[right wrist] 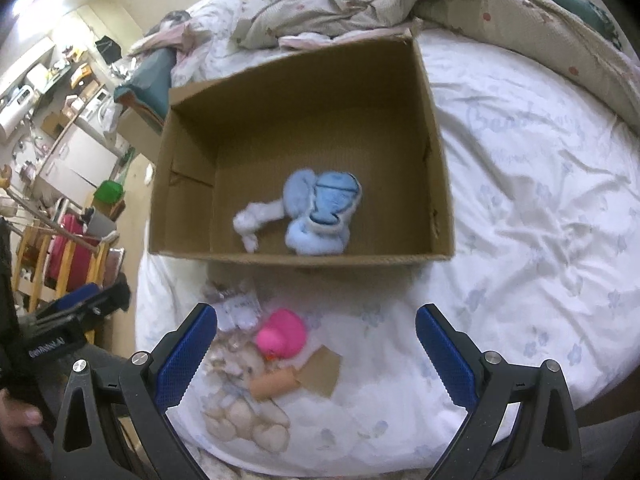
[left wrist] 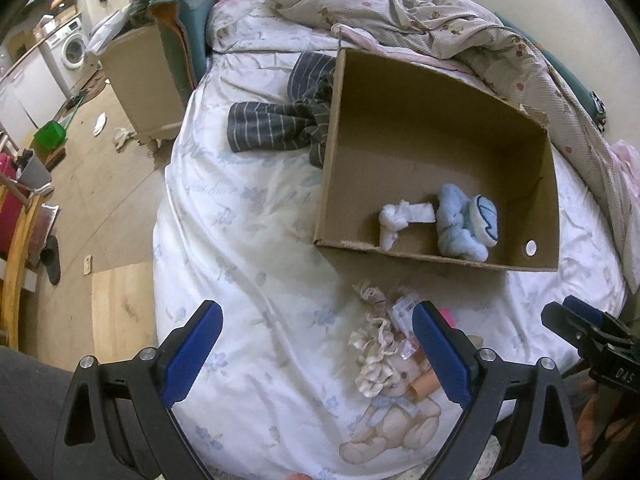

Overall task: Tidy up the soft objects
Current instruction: 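Withdraw both tools from the box toward the remaining items, then grasp the lace scrunchie with the left gripper and lift it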

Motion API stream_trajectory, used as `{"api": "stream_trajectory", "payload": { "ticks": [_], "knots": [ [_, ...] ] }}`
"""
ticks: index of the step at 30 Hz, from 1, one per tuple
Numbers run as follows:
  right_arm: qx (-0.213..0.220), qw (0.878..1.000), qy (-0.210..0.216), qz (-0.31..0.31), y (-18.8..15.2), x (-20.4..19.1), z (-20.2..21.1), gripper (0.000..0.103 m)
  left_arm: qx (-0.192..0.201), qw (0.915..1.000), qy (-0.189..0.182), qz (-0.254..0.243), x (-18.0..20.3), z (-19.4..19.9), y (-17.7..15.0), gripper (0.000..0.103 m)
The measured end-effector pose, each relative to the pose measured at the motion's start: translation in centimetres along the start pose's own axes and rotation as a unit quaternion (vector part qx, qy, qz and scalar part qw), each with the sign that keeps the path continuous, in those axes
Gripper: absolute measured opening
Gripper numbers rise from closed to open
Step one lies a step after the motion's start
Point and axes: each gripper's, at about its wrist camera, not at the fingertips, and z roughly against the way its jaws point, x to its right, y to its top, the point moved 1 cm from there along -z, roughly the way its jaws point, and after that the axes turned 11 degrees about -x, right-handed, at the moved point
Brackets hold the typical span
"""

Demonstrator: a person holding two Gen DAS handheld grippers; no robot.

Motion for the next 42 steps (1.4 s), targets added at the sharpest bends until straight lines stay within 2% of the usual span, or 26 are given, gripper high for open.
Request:
{"api": "stream_trajectory", "payload": {
  "ticks": [3, 6, 7, 8, 9, 12, 14, 16, 21, 23, 24, 26, 27, 30, 33, 38, 42],
  "knots": [
    [-0.019, 1.0, 0.015, -0.014, -0.3, 1.1, -0.6, 0.103, -0.006, 0.9999, 0.008, 0.011, -0.5, -0.4, -0.2, 0.095],
    [-0.03, 0.999, 0.011, -0.037, -0.3, 2.3, -1.0, 0.103, -0.009, 0.9997, 0.007, 0.02, -1.1, -0.6, -0.2, 0.095],
    [-0.036, 0.998, 0.014, -0.046, -0.4, 2.6, -1.2, 0.1, -0.01, 0.9997, 0.008, 0.023, -1.3, -0.6, -0.2, 0.095],
    [-0.045, 0.997, 0.017, -0.055, -0.4, 2.9, -1.7, 0.089, -0.01, 0.9996, 0.009, 0.026, -1.4, -0.7, -0.2, 0.095],
    [-0.058, 0.996, 0.019, -0.06, -0.3, 3.1, -2.2, 0.085, -0.011, 0.9994, 0.01, 0.032, -1.7, -0.7, -0.2, 0.095],
    [-0.097, 0.994, 0.009, -0.054, -0.4, 2.9, -4.0, 0.08, -0.015, 0.9991, 0.01, 0.039, -2.1, -0.8, -0.1, 0.095],
    [-0.124, 0.991, 0.01, -0.039, -0.5, 2.2, -5.4, 0.064, -0.016, 0.999, 0.011, 0.041, -2.2, -0.9, 0.0, 0.095],
    [-0.152, 0.988, 0.02, -0.032, -0.8, 1.6, -6.9, 0.055, -0.018, 0.9989, 0.011, 0.042, -2.3, -1.0, 0.0, 0.095],
    [-0.188, 0.982, 0.003, -0.012, -1.2, 0.3, -9.6, 0.052, -0.024, 0.9987, 0.01, 0.044, -2.6, -1.5, 0.0, 0.095],
    [-0.197, 0.98, -0.021, 0.003, -1.4, -0.1, -10.4, 0.037, -0.03, 0.9985, 0.013, 0.043, -2.7, -1.8, 0.0, 0.095],
    [-0.201, 0.979, -0.019, 0.007, -1.5, -0.3, -10.7, 0.033, -0.033, 0.9984, 0.016, 0.043, -2.7, -2.0, 0.0, 0.095],
    [-0.194, 0.981, -0.018, 0.012, -1.5, -0.7, -10.5, 0.016, -0.037, 0.9983, 0.012, 0.044, -2.7, -2.3, 0.0, 0.095],
    [-0.186, 0.982, -0.021, 0.018, -1.4, -0.9, -10.2, 0.012, -0.042, 0.9981, 0.008, 0.045, -2.7, -2.5, 0.0, 0.095],
    [-0.169, 0.986, -0.004, 0.011, -1.2, -0.7, -9.2, 0.01, -0.06, 0.997, -0.014, 0.047, -2.5, -3.4, -0.1, 0.093],
    [-0.143, 0.99, 0.015, -0.004, -0.8, -0.1, -7.7, 0.01, -0.087, 0.9948, -0.035, 0.038, -1.8, -4.6, -0.6, 0.081],
    [-0.108, 0.994, 0.028, -0.021, 0.1, 0.6, -5.6, 0.01, -0.136, 0.9888, -0.06, 0.005, 0.7, -6.4, -1.9, 0.079],
    [-0.097, 0.994, 0.033, -0.029, 0.2, 1.1, -5.3, 0.01, -0.165, 0.9842, -0.062, -0.018, 3.0, -8.0, -2.5, 0.066]
  ]
}}
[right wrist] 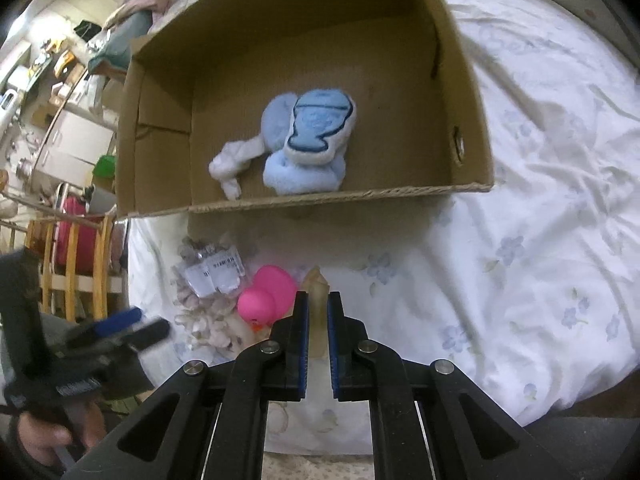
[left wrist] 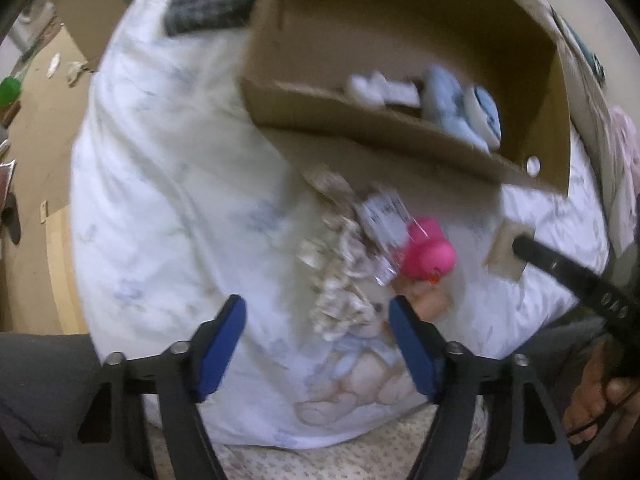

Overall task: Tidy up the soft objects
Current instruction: 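Grasp the lace scrunchie with the left gripper and lift it, then carry the lace scrunchie with the left gripper over the box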

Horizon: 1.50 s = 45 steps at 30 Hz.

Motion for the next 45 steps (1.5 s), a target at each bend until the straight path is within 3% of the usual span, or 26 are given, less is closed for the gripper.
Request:
{"api": "stream_trajectory", "payload": {
  "ticks": [2, 6, 7, 11, 20, 26, 36, 45],
  "knots": [
    [0.002, 1.0, 0.002, -0.001, 0.0, 0.2, 0.3, 0.01, -0.014, 0.9999, 0.0, -0.002, 0.5, -1.0, 0.2, 0.062],
    [0.001, 1.0, 0.003, 0.002, 0.3, -0.3, 0.7, 0.01, -0.039, 0.9992, 0.006, 0.001, 0.8, -3.1, 1.1, 0.04],
    [0.002, 1.0, 0.004, 0.004, 0.3, -0.4, 0.7, 0.01, -0.043, 0.9991, 0.002, 0.003, 0.7, -3.4, 1.2, 0.03],
    [0.006, 1.0, 0.007, 0.004, 0.1, -0.1, 1.2, 0.01, -0.047, 0.9988, -0.006, 0.008, 0.2, -3.6, 1.1, 0.015],
    [0.008, 1.0, 0.016, 0.009, -0.2, 0.0, 1.9, 0.01, -0.024, 0.9984, 0.036, 0.037, -3.0, -1.9, 0.2, 0.013],
    [0.011, 1.0, 0.009, 0.021, -0.6, -0.6, 2.1, 0.01, 0.021, 0.9982, 0.031, 0.046, -4.0, 0.7, -0.4, 0.013],
    [0.026, 0.999, -0.005, 0.041, -1.1, -1.5, 2.7, 0.01, 0.096, 0.9908, 0.064, 0.07, -3.9, 4.6, -1.2, 0.013],
    [0.095, 0.994, 0.016, 0.056, -1.6, -2.3, 6.0, 0.01, 0.149, 0.9827, 0.063, 0.09, -3.6, 8.8, -1.8, 0.013]
  ]
}}
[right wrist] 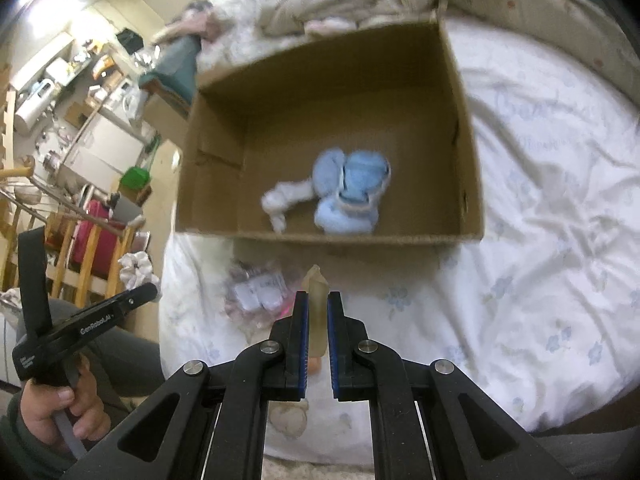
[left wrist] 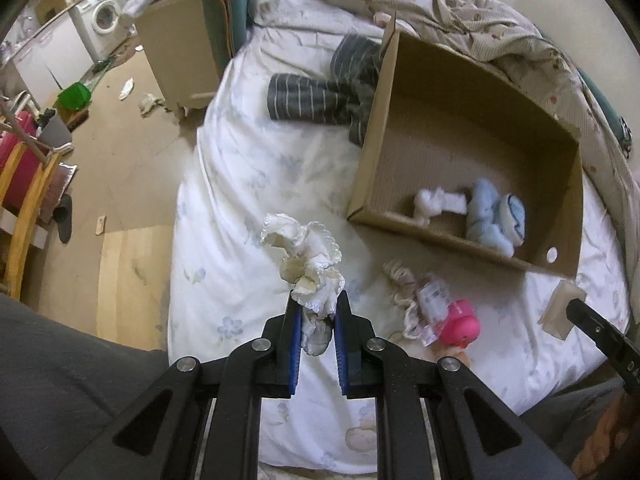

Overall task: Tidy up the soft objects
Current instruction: 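Carry the lace scrunchie with the left gripper over the box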

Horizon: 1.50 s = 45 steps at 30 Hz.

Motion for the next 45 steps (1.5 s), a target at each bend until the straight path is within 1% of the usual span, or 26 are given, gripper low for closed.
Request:
{"api": "stream_trajectory", "payload": {
  "ticks": [2, 5, 9, 11, 18, 22, 25, 29, 32, 34, 38, 45],
  "knots": [
    [0.019, 1.0, -0.005, 0.001, 0.2, -0.3, 1.1, 0.01, 0.011, 0.9999, -0.002, -0.001, 0.5, 0.9, 0.3, 0.013],
    [0.045, 0.999, 0.009, -0.003, 0.9, -0.8, 2.8, 0.01, 0.024, 0.9996, -0.003, -0.012, 1.3, 2.4, 0.9, 0.013],
    [0.067, 0.998, 0.022, -0.002, 2.0, -1.4, 4.7, 0.01, 0.037, 0.9988, -0.019, -0.026, 2.3, 4.1, 2.5, 0.013],
    [0.074, 0.997, 0.026, 0.0, 2.6, -1.5, 5.5, 0.01, 0.045, 0.9981, -0.024, -0.036, 2.8, 5.0, 3.3, 0.013],
    [0.098, 0.995, 0.034, 0.012, 5.2, -2.4, 7.0, 0.01, 0.084, 0.9936, -0.018, -0.073, 4.8, 7.6, 6.4, 0.013],
    [0.107, 0.994, 0.027, 0.019, 6.7, -2.3, 7.0, 0.01, 0.1, 0.991, -0.014, -0.087, 5.8, 7.8, 7.9, 0.013],
    [0.107, 0.993, 0.04, 0.01, 7.7, -1.8, 6.6, 0.01, 0.096, 0.991, -0.017, -0.091, 6.3, 7.2, 9.0, 0.013],
    [0.11, 0.993, 0.032, 0.007, 8.5, -1.5, 5.9, 0.01, 0.094, 0.9912, -0.024, -0.09, 6.7, 6.1, 10.3, 0.013],
    [0.108, 0.994, 0.025, 0.005, 9.2, -1.0, 4.8, 0.01, 0.091, 0.9904, -0.023, -0.102, 7.5, 4.9, 11.0, 0.013],
    [0.1, 0.995, 0.023, -0.002, 9.4, -0.5, 3.7, 0.01, 0.085, 0.9893, -0.021, -0.117, 8.4, 3.6, 11.2, 0.013],
    [0.075, 0.997, 0.022, -0.024, 9.7, 0.6, 1.3, 0.01, 0.066, 0.9897, -0.023, -0.125, 9.2, 1.1, 11.8, 0.013],
    [0.048, 0.999, 0.006, -0.016, 10.3, 0.6, -1.4, 0.01, 0.038, 0.9903, -0.029, -0.13, 9.9, -2.6, 11.7, 0.013]
  ]
}}
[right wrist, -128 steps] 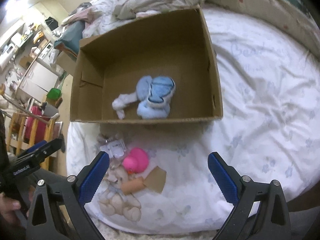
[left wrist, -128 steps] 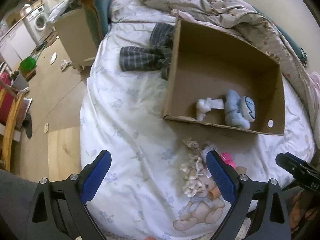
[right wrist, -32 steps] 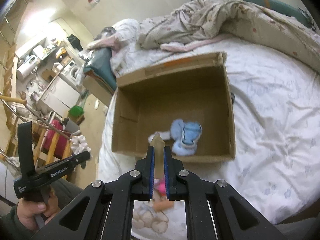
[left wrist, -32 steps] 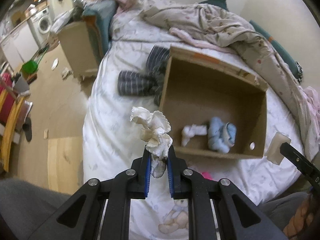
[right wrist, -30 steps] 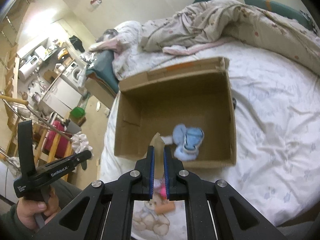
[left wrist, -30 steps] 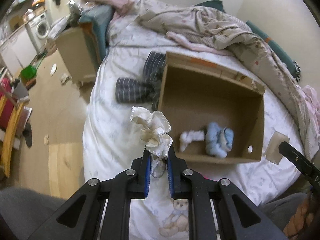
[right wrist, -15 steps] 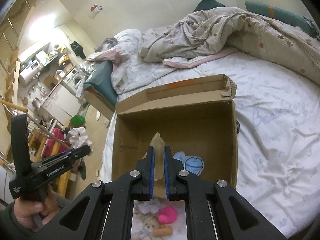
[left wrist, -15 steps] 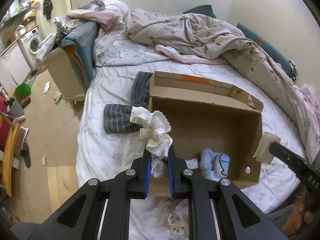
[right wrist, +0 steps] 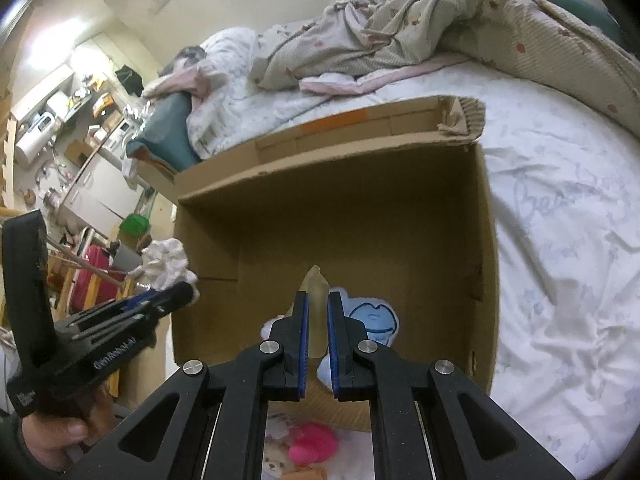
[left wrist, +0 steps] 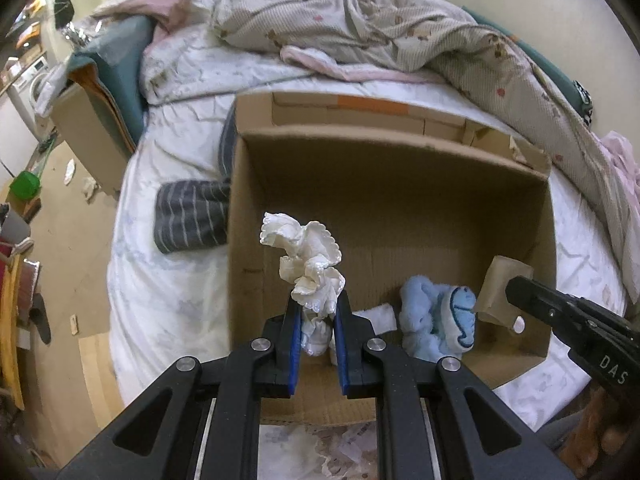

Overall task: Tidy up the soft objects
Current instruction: 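Carry the lace scrunchie with the left gripper over the box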

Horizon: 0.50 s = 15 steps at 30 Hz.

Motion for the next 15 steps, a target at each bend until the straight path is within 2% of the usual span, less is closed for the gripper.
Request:
{"api": "stream_trajectory", "payload": {
  "ticks": [10, 15],
  "knots": [
    [-0.042, 0.999, -0.028, 0.01, -0.6, 0.3, -2.6, 0.01, -0.021, 0.9997, -0.008, 0.01, -0.1, -2.2, -0.7, 0.014],
    [-0.054, 0.998, -0.033, 0.014, -0.7, 0.2, -3.4, 0.01, -0.018, 0.9998, -0.001, -0.008, 0.8, -2.3, -0.7, 0.014]
  ]
}}
